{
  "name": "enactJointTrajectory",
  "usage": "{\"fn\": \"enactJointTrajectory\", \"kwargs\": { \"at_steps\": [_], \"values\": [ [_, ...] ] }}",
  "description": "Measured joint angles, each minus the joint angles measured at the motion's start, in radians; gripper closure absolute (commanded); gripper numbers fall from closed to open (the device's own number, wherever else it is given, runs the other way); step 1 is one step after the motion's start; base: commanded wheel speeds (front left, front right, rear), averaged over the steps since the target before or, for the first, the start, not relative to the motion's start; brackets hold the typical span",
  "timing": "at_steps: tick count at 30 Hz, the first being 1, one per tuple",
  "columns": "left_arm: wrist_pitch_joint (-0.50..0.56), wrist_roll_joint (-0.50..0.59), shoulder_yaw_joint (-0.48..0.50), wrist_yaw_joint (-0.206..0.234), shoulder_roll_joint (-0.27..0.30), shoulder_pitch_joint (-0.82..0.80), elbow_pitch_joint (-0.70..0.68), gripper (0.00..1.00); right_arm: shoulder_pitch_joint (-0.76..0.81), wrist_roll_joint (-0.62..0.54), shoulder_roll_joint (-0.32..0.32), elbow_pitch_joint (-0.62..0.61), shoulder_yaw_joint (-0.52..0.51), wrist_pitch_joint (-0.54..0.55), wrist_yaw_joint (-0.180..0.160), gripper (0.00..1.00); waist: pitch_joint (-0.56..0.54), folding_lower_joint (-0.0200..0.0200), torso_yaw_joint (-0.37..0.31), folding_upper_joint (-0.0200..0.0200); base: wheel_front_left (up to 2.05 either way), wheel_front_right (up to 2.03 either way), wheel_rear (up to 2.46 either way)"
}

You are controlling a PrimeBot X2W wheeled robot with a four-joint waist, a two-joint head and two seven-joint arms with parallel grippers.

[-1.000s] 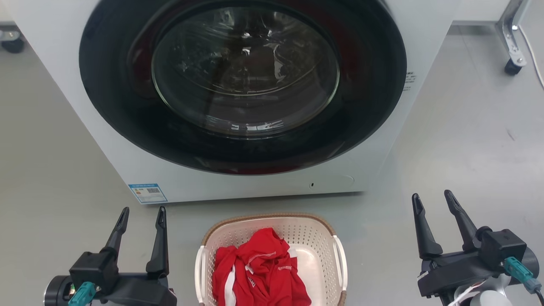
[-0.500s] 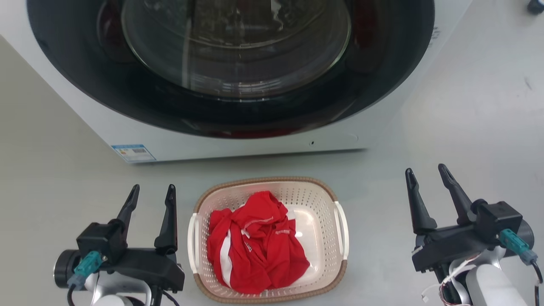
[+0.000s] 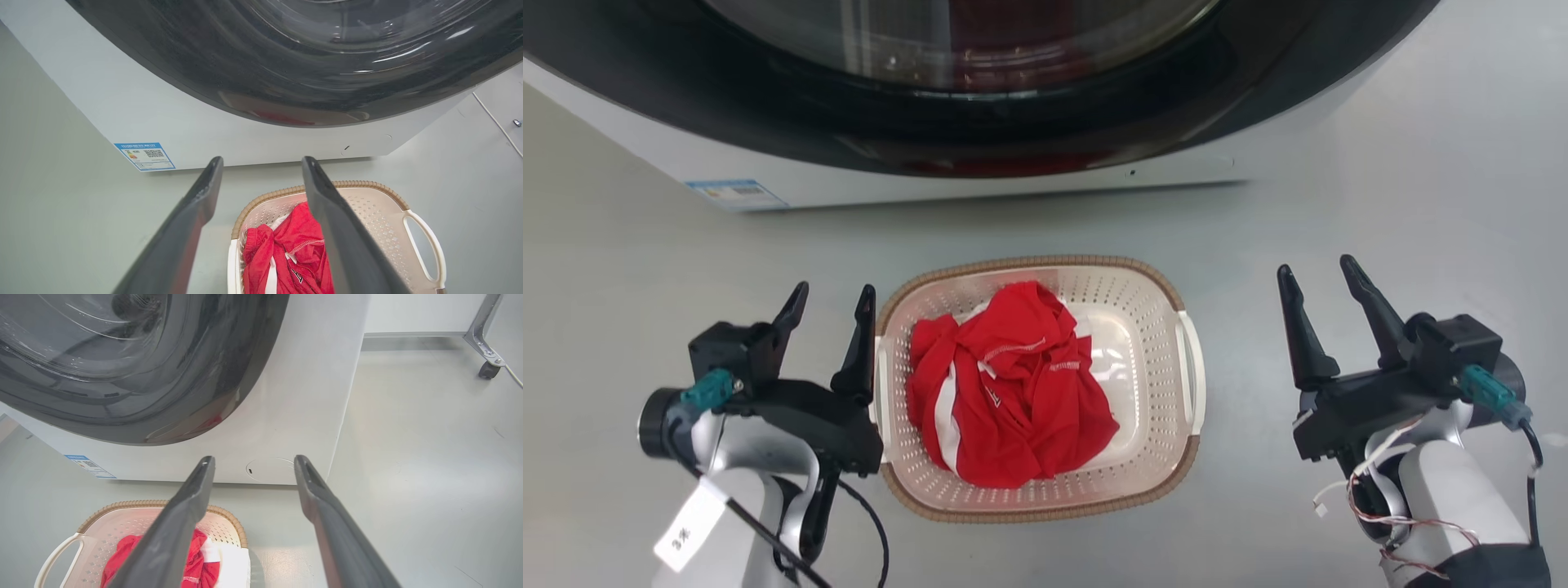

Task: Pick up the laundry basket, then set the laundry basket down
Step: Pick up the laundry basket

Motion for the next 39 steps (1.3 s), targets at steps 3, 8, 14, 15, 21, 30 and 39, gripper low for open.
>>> {"fn": "enactJointTrajectory", "kwargs": {
  "at_steps": [3,8,14,15,21,30,39],
  "values": [
    [0.016,-0.019,-0.002,-0.013,-0.001,-0.045,0.044,0.0,-0.035,0.0,0.002,0.025,0.009,0.008,0.004,0.0,0.045,0.0,0.001,0.0,0.0,0.0,0.0],
    [0.035,-0.031,-0.002,-0.031,-0.002,-0.108,0.124,0.0,-0.087,0.0,0.007,0.071,0.037,0.02,0.013,0.0,0.117,-0.0001,0.002,0.0,0.0,0.0,0.0],
    [0.048,-0.04,-0.003,-0.049,-0.004,-0.156,0.222,0.0,-0.114,0.0,0.016,0.126,0.069,0.025,0.023,0.0,0.192,-0.0001,0.001,0.0,0.0,0.0,0.0],
    [0.048,-0.041,-0.002,-0.054,-0.004,-0.163,0.239,0.0,-0.119,0.0,0.017,0.134,0.074,0.025,0.026,0.0,0.202,-0.0001,0.0,0.0,0.0,0.0,0.0],
    [0.057,-0.048,-0.002,-0.076,0.0,-0.186,0.335,0.0,-0.149,0.006,0.029,0.186,0.108,0.024,0.031,0.0,0.251,-0.0002,-0.008,0.0,0.0,0.0,0.0],
    [0.065,-0.051,-0.007,-0.101,-0.001,-0.254,0.454,0.0,-0.183,0.027,0.033,0.256,0.132,0.015,0.039,0.0,0.297,-0.0002,-0.016,0.0,0.0,0.0,0.0],
    [0.066,-0.058,-0.007,-0.12,-0.001,-0.357,0.556,0.0,-0.251,0.034,0.036,0.326,0.169,0.016,0.041,0.0,0.346,-0.0002,-0.015,0.0,0.0,0.0,0.0]
  ]
}}
